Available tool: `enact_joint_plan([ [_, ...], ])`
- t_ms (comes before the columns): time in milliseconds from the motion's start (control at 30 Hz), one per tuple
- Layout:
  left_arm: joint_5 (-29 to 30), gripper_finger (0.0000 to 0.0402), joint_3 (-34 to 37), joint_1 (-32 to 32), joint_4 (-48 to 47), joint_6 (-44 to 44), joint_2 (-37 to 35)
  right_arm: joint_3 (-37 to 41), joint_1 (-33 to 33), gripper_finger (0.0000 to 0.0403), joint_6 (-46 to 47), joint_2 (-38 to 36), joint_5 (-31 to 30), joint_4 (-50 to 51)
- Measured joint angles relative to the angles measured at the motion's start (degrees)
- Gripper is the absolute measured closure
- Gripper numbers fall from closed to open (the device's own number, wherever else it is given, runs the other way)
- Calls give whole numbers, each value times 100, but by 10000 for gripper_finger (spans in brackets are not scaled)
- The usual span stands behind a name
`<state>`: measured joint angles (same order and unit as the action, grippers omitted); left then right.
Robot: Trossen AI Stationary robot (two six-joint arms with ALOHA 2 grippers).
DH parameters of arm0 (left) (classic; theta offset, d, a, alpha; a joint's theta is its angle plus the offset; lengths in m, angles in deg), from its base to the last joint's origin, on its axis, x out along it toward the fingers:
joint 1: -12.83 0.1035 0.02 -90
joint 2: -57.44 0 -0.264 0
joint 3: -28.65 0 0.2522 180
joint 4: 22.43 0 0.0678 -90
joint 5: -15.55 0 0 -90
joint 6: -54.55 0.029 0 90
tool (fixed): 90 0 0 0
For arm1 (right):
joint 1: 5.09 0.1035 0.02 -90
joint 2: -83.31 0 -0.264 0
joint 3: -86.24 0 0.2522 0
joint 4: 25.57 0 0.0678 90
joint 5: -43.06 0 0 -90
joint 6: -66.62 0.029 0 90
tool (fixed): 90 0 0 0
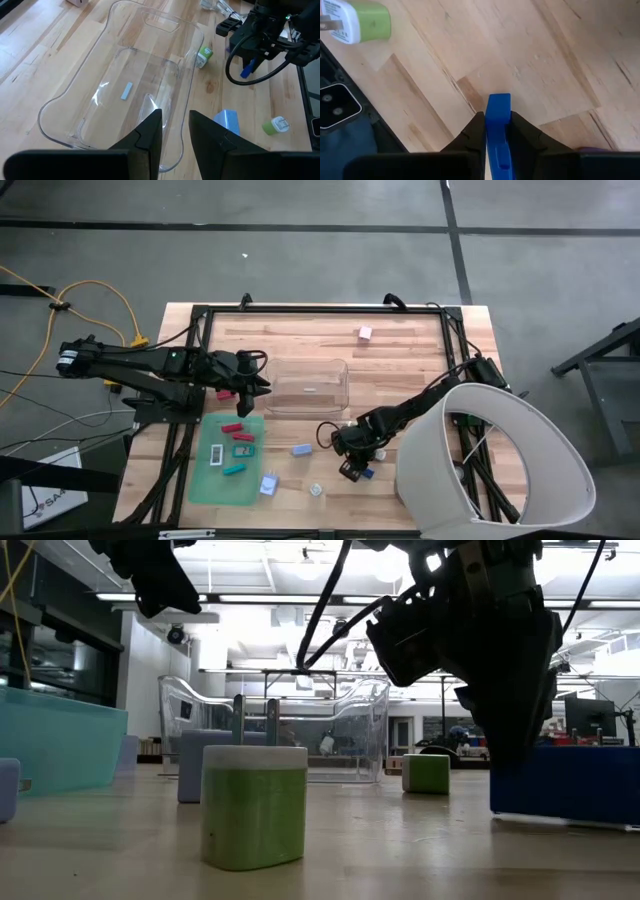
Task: Pick & Place Office items
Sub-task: Put the dark blue digital clock into the green bin
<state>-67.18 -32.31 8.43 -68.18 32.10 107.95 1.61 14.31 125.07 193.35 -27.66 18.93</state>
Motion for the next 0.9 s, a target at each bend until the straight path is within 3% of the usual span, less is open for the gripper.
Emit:
enact_joint_plan([
  [333,2,308,0,0,-1,0,-1,0,-35,357,-71,0,94,-174],
  [733,0,308,0,-2,-4,-1,0,0,-275,358,-325,-61,811,-995],
  [900,1,308,0,0,-12,0,1,-4,-388,358,-521,-216,746,-1029],
])
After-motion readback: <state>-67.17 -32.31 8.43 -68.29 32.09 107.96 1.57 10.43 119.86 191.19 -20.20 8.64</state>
